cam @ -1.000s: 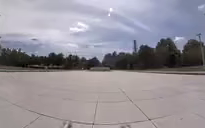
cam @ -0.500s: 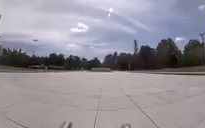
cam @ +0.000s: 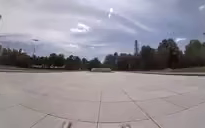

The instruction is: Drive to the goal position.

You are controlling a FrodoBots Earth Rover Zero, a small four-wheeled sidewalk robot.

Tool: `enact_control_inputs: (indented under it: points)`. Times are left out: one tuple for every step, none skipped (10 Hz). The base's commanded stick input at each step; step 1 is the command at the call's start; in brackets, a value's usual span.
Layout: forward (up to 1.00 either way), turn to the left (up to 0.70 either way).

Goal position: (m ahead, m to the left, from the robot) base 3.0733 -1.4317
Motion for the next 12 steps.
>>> enact_control_inputs:
  points:
    - [0.7, 0.0]
    - [0.7, 0.0]
    - [0.7, 0.0]
    - [0.7, 0.0]
    - [0.7, 0.0]
    - [0.7, 0.0]
    - [0.7, 0.0]
    - [0.7, 0.0]
    - [0.7, 0.0]
    - [0.7, 0.0]
    - [0.7, 0.0]
    - [0.7, 0.0]
